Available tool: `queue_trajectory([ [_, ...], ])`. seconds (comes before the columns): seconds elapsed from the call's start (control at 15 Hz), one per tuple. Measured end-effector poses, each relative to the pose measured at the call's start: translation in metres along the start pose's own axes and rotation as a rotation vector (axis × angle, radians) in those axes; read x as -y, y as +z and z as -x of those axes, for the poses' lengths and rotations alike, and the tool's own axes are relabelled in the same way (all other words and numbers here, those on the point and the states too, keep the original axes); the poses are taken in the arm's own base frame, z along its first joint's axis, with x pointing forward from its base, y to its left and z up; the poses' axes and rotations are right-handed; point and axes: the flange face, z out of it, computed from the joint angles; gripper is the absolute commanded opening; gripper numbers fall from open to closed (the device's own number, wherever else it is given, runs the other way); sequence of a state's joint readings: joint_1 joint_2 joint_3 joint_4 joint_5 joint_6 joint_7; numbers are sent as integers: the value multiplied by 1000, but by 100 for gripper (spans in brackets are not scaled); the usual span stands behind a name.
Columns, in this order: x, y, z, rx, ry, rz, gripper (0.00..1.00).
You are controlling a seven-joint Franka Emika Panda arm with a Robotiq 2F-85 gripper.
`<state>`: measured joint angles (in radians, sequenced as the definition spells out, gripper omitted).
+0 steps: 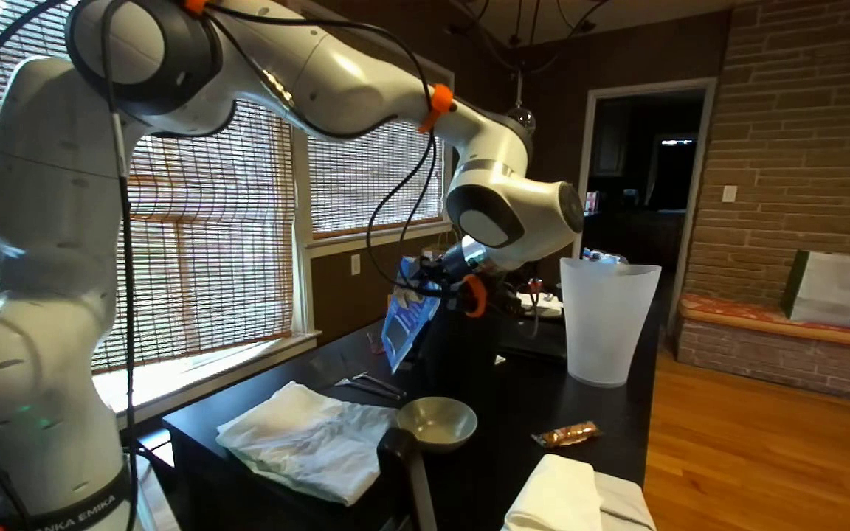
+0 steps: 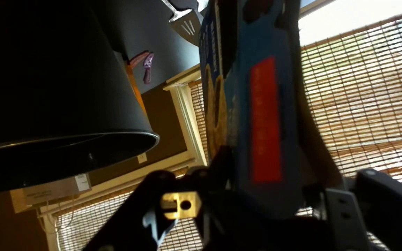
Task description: Put the object which is in the box, on the table
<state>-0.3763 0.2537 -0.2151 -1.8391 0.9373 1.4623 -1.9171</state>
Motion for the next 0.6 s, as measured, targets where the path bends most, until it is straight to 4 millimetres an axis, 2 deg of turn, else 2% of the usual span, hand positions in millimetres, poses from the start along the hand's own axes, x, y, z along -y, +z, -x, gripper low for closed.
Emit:
queue_trajectory([
  [0.6,-11,-12,26,-134,-127,30,9],
])
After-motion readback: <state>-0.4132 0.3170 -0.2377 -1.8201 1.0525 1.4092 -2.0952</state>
